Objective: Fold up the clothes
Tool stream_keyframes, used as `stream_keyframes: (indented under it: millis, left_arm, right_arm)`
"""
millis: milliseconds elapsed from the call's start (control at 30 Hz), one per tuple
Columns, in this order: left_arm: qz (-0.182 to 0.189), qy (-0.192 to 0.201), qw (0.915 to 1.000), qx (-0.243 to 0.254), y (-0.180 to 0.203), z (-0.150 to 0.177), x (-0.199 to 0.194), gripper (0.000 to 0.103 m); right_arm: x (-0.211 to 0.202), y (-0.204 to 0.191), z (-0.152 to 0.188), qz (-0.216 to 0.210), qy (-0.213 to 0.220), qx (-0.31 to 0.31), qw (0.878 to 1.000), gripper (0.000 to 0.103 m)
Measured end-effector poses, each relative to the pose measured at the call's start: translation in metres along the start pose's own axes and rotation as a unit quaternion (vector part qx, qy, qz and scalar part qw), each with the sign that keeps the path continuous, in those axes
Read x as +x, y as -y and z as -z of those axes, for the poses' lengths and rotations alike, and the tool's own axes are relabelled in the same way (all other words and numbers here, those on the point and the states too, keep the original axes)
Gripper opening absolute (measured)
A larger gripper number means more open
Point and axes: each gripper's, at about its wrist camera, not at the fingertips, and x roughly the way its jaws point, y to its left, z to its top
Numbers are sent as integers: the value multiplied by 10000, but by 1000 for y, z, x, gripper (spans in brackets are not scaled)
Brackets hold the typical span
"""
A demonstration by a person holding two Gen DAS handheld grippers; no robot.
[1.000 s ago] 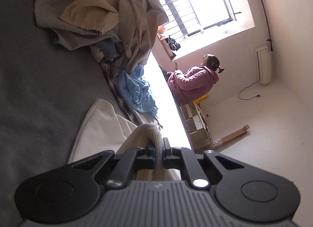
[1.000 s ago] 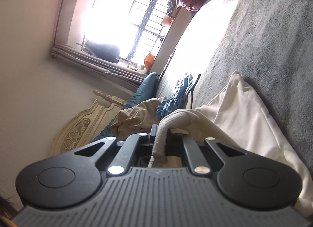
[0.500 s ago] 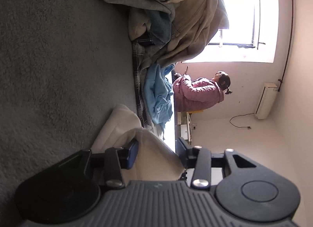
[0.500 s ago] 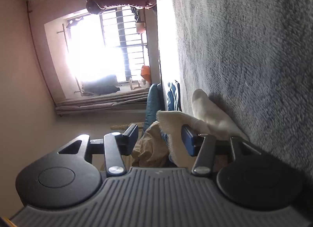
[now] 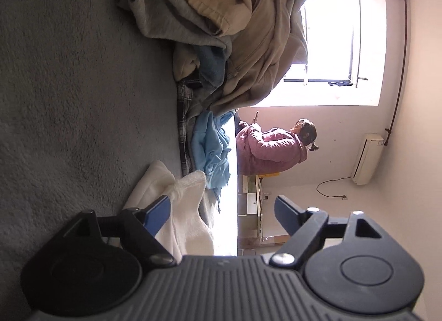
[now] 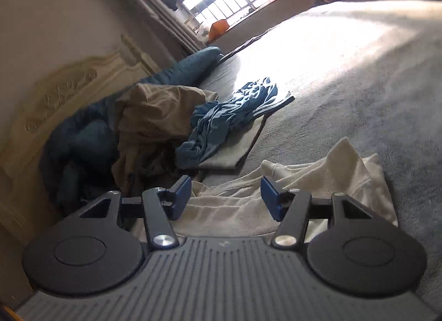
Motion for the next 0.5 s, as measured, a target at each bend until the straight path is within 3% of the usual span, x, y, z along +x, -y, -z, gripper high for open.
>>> stream_keyframes:
  millis: [100,233,367,433,500]
  left_arm:
    - [-202,90,9991,364,14,3,-21,83]
    - [-594,-3,9928,1042,37,17,-53,83]
    - [-707,-185,9858,1513,51,40,-94,83]
    - [-725,-249,9828,1678,55,54,-117,83]
    - [-689,-311,9801,1837,57,74,-142,84]
  right_arm:
    - [-3,-46,-8,279,3,-895,9956,56]
    - [-47,-66,-22,-36,379,-624,9973,55]
    - [-118,-62,-24,-369,722,237,9964,56]
    - [-163,-52,-10,-732,884,835,9899,59]
    - [-203,-39,14,-1197,1021,1540,9755,72]
